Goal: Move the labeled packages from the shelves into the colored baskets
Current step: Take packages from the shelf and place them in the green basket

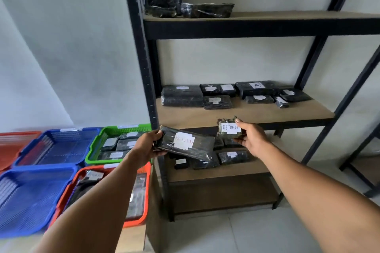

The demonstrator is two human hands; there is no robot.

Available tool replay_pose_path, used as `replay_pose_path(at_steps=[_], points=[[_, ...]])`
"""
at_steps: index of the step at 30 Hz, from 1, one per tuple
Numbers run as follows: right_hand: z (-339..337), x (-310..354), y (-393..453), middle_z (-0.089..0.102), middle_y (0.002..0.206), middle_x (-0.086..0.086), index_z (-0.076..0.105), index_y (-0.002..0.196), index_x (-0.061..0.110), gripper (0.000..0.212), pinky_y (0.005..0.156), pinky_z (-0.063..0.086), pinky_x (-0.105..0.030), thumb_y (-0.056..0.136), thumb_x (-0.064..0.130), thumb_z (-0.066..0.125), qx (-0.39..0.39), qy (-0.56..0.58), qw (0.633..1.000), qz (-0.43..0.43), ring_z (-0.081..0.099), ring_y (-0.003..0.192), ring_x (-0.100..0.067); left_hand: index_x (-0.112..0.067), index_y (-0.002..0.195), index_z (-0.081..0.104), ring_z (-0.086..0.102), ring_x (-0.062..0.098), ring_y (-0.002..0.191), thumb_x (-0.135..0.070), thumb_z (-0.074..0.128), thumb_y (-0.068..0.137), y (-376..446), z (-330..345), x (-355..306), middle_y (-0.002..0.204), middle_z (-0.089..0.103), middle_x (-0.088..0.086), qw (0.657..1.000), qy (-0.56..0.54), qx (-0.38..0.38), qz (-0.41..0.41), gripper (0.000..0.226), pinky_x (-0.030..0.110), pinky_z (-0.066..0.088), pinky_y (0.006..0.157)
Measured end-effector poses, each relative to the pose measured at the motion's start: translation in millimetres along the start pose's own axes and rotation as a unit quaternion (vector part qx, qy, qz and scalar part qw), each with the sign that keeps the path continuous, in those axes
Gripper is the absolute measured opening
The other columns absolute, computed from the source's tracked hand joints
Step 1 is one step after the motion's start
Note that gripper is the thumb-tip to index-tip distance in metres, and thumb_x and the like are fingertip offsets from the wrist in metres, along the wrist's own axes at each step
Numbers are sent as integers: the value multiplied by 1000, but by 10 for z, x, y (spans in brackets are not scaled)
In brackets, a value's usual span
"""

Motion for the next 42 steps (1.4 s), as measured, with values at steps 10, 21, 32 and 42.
replay_pose_path(at_steps=[10,21,32,42], points=[[1761,-494,-597,75,88,-13,63,99,10,16,75,55,-39,88,17,71,203,-177,963,33,69,87,-26,-19,107,65,62,20,85,-22,49,103,-386,-1925,-55,94,63,6,995,-27,-94,0,16,39,57,71],[3363,-1391,-638,72,97,-11,62,103,12,22,69,56,-38,86,23,70,112,-382,917,-26,68,91,-23,-19,95,65,65,23,89,-23,50,103,-315,-4015,-234,104,65,11,964,-75,-251,32,18,43,57,75],[3964,-1515,-40,63,112,-7,59,120,16,24,55,38,-24,96,23,62,18,-490,865,-106,61,91,-21,-25,95,67,66,27,98,-22,50,104,234,-4489,-149,103,69,9,966,-75,-247,15,19,48,56,88],[4252,-1896,966,65,107,-4,62,114,21,19,63,42,-24,95,16,62,55,-547,833,-64,63,88,-21,-13,126,62,65,30,105,-21,52,103,1032,-4744,-21,115,67,14,964,-67,-256,-5,27,45,57,82]])
Point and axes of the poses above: each hand's wrist, its own y-axis towards the middle knuckle, its own z-axis out of the palm, x = y × z, the point moved 3 cm from there along y, towards the middle knuckle
